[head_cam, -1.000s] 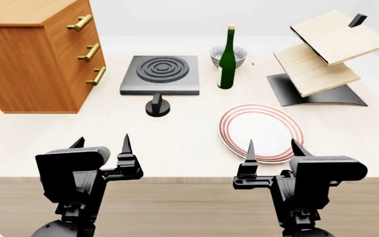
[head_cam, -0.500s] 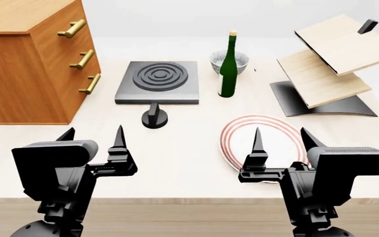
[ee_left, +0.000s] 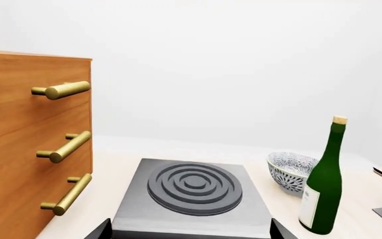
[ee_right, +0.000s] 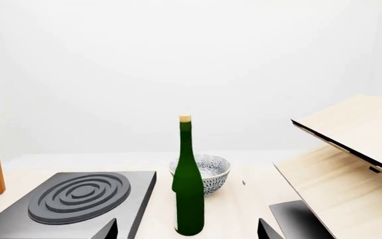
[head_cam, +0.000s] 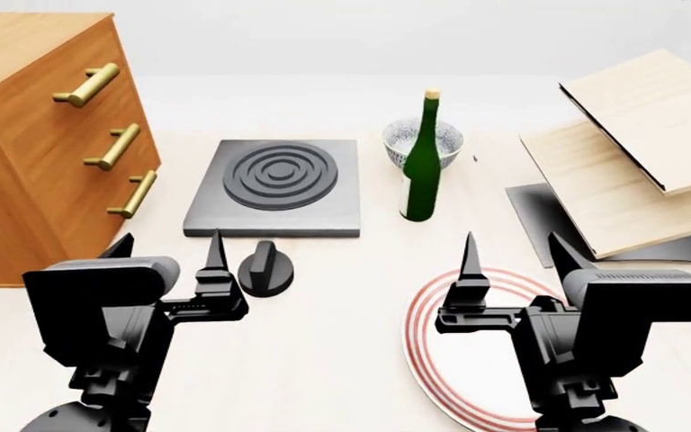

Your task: Turn on the stove.

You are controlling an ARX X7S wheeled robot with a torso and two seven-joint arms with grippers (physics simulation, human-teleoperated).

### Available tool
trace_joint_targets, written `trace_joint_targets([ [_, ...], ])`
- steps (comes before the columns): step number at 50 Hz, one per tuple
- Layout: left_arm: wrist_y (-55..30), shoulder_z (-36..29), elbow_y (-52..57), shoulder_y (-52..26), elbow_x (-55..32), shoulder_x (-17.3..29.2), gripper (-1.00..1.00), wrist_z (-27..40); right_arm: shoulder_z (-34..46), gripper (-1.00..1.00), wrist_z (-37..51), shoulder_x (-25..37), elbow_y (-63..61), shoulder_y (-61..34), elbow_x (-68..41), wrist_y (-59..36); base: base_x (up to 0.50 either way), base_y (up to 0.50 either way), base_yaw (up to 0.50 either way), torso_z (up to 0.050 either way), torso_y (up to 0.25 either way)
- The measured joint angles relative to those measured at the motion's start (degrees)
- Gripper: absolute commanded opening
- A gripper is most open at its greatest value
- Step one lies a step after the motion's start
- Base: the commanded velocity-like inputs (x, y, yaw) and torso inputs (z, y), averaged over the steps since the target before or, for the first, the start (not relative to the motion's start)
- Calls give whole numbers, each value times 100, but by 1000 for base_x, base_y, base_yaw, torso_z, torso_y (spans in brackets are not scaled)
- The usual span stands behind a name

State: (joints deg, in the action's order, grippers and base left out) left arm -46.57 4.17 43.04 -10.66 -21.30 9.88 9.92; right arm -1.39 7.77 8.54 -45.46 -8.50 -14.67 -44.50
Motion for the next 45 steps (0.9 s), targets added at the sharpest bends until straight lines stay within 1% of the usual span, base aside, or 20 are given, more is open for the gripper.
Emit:
trace_joint_targets([
  [8, 155, -40, -205, -69, 73, 63, 100, 3, 20, 100, 46, 40, -6, 33, -3, 62, 0, 0, 0, 0, 0],
  [15, 644, -97, -734, -226, 360, 213, 100, -36, 38, 100, 65, 82, -3, 75, -5, 158, 0, 0, 0, 0, 0],
  [20, 1067, -114, -1302, -360, 582, 304, 100, -55, 50, 100, 78, 111, 3, 98, -11, 209, 0, 0, 0, 0, 0],
  [26, 1761, -238, -2153, -478, 903, 354, 100, -81, 89, 100, 95, 141, 15, 128, -7, 267, 0, 0, 0, 0, 0],
  [45, 3599, -560, -4767, -938, 1456, 234, 100, -118, 164, 100, 159, 200, 127, 190, -19, 427, 0, 0, 0, 0, 0],
])
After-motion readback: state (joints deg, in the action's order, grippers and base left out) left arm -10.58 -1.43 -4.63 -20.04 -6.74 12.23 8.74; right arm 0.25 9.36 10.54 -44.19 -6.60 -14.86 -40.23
